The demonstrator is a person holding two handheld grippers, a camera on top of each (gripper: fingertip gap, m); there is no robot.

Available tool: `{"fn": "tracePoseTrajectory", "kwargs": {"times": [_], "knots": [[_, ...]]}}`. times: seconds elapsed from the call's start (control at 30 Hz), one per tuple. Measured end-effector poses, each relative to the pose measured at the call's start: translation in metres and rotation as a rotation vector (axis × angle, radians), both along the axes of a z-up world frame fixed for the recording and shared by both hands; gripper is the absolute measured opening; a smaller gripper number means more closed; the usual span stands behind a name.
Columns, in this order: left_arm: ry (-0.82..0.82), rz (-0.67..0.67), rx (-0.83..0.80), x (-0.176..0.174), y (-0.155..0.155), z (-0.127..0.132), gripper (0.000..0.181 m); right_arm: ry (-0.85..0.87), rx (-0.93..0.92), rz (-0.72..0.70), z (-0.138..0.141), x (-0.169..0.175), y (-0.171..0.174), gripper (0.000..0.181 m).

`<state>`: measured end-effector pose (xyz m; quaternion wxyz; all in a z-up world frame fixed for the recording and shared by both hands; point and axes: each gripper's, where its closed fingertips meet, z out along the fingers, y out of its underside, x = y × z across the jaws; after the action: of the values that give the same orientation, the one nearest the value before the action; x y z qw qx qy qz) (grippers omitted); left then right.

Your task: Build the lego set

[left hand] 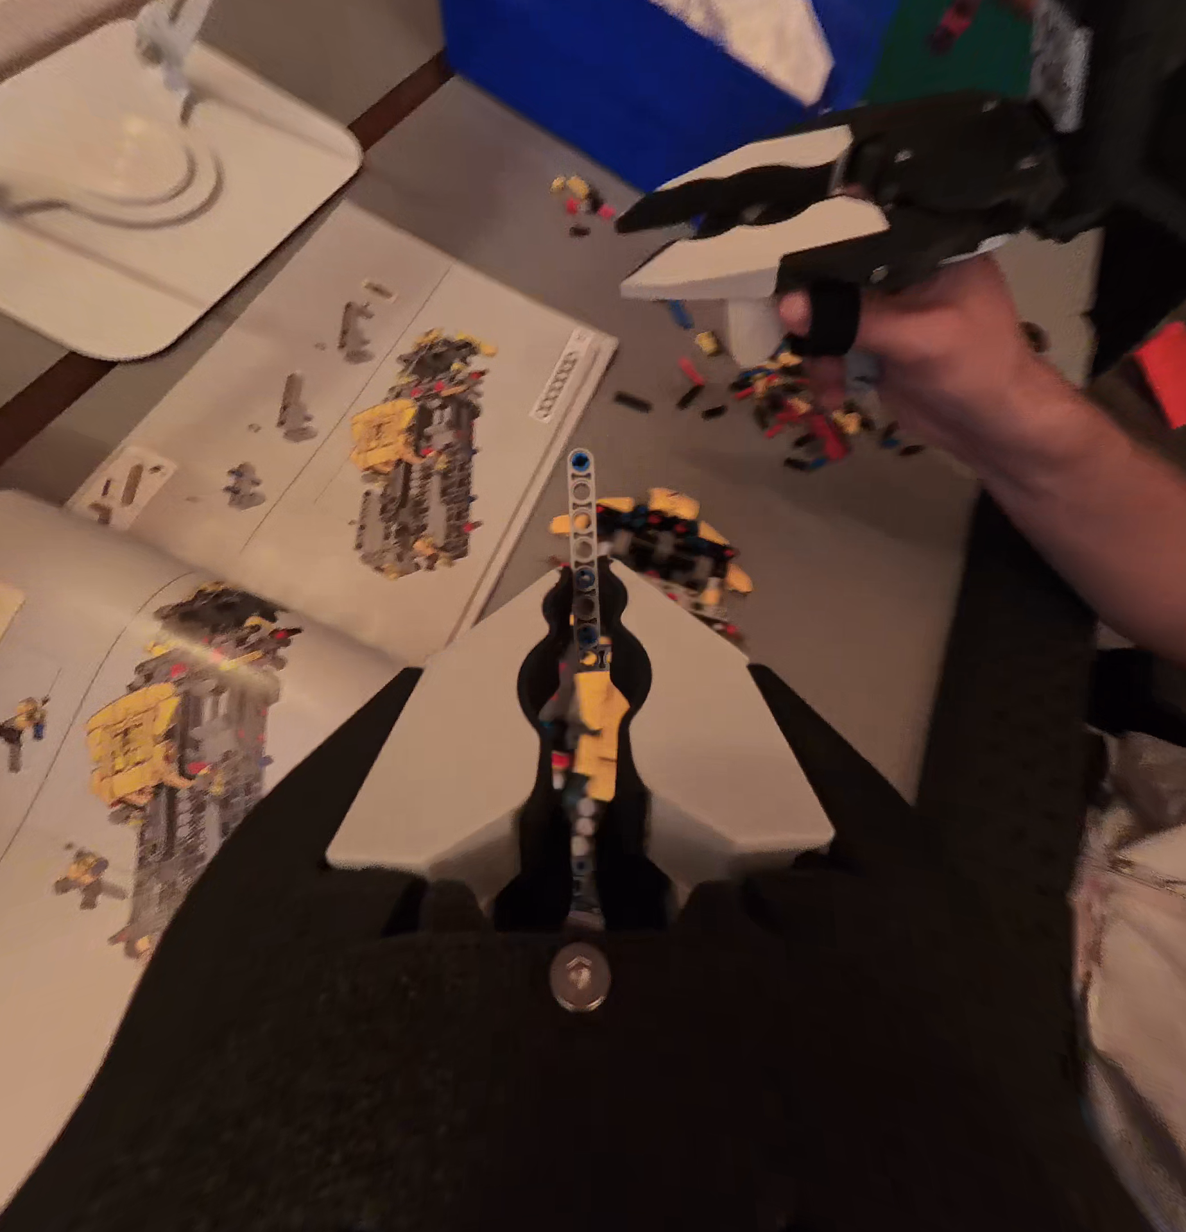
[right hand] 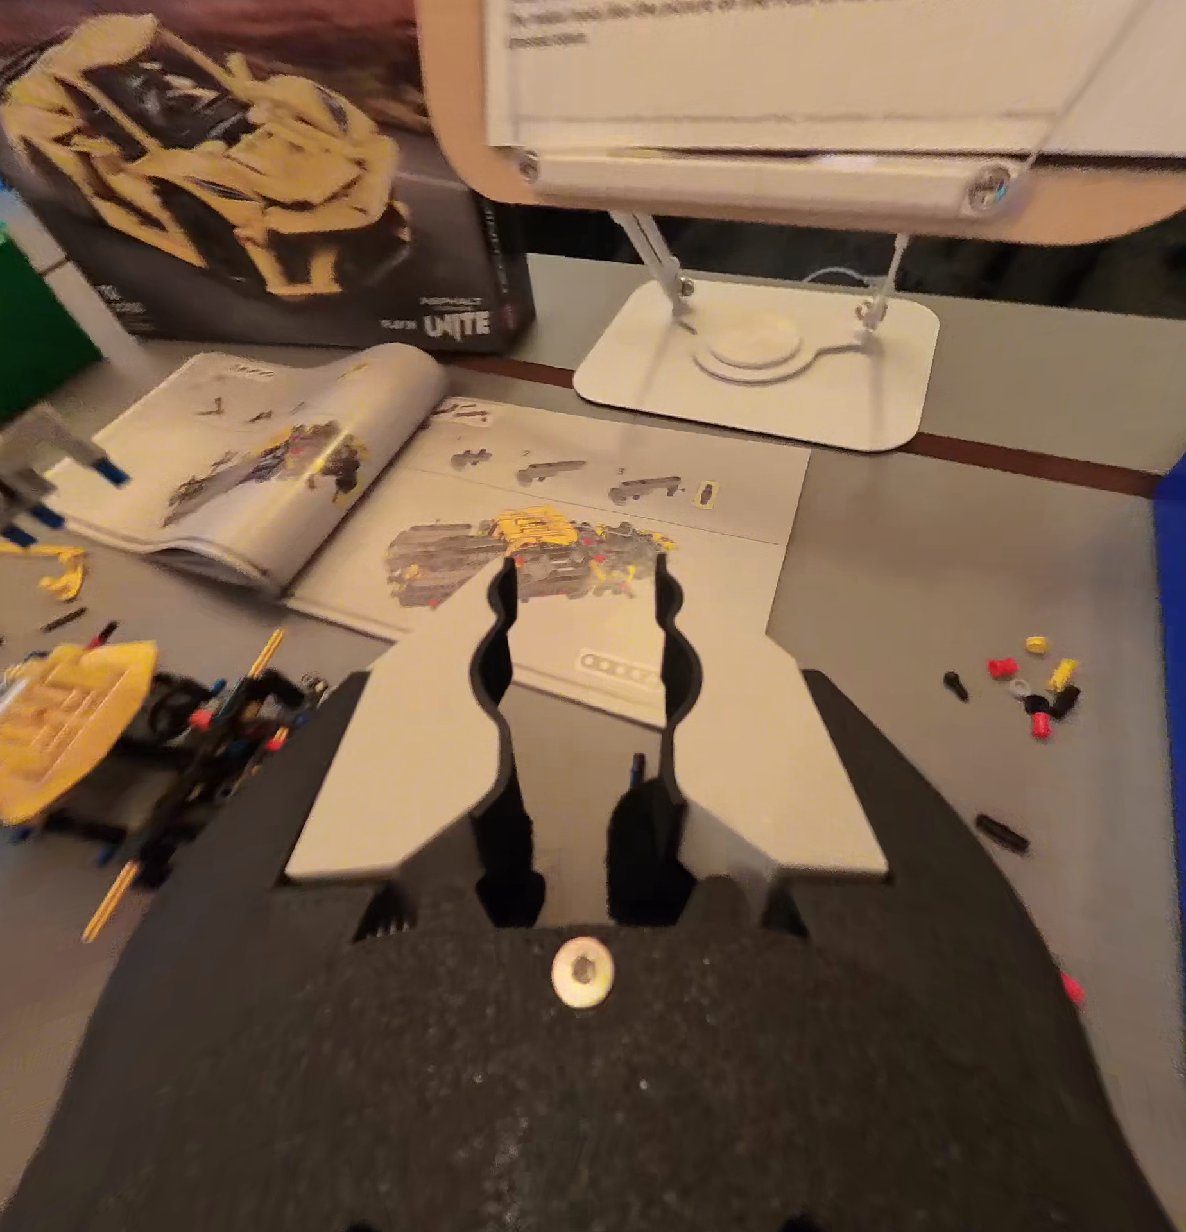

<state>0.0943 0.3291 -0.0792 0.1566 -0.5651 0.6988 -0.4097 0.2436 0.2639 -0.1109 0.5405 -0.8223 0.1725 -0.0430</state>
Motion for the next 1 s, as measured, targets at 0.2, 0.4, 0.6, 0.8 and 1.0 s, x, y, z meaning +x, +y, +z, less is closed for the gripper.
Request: {"fn": "tracePoseTrajectory", "kwargs": {"times": [0.2, 0.4, 0.6, 0.8, 1.0], "knots": [[-0.114, 0.234, -0.153, 0.009, 0.042, -0.021, 0.007, -0.004, -0.02, -0.014, -0.03, 0.001, 0.02, 0.039], [-0.152, 0.34, -0.159, -0.008, 0.085, -0.031, 0.007, -0.049, -0.085, 0.065, -0.044, -0.014, 0.026, 0.032], [-0.266, 0.372, -0.196, -0.003, 0.084, -0.023, 0.007, -0.012, -0.041, 0.112, -0.046, -0.021, 0.027, 0.031], [-0.306, 0.35, -0.241, 0.006, 0.071, -0.022, 0.007, 0.014, -0.031, 0.111, -0.048, -0.015, 0.022, 0.031], [-0.294, 0.326, -0.217, 0.009, 0.066, -0.029, 0.007, 0.045, -0.054, 0.122, -0.057, -0.016, 0.022, 0.031]]}}
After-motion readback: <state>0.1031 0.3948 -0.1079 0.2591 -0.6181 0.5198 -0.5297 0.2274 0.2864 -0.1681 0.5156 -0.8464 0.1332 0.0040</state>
